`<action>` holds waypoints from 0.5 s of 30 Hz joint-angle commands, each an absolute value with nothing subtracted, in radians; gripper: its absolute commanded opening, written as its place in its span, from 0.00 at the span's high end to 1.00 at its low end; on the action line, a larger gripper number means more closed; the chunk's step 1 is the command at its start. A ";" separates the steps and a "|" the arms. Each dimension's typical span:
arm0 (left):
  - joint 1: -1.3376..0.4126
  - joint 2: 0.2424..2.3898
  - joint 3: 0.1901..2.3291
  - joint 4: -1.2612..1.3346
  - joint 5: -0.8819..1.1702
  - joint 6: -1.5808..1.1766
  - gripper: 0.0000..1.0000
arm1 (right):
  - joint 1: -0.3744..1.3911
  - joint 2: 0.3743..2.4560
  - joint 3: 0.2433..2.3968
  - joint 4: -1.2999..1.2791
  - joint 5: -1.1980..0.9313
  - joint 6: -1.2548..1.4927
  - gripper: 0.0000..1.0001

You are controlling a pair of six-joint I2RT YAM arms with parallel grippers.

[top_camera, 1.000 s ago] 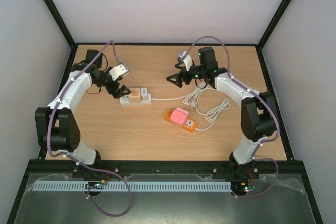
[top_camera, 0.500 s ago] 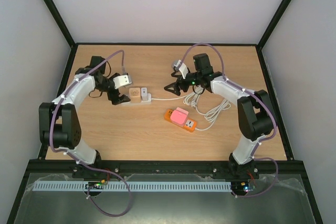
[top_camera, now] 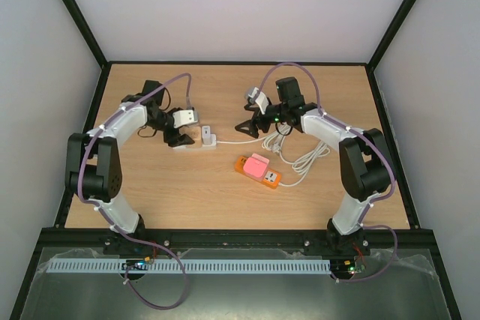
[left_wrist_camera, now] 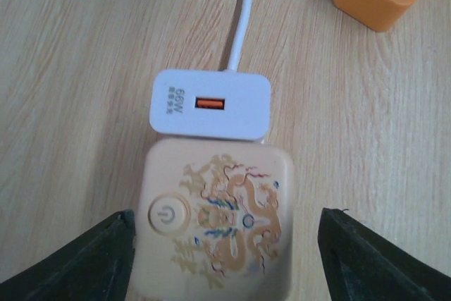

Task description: Pull the plug off the socket

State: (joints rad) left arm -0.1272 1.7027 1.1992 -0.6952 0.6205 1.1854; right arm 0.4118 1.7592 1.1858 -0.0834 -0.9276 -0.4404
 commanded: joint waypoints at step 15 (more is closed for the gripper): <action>-0.224 1.725 1.150 -0.592 0.684 1.137 0.48 | 0.442 1.872 1.275 -0.204 -0.973 -0.596 0.00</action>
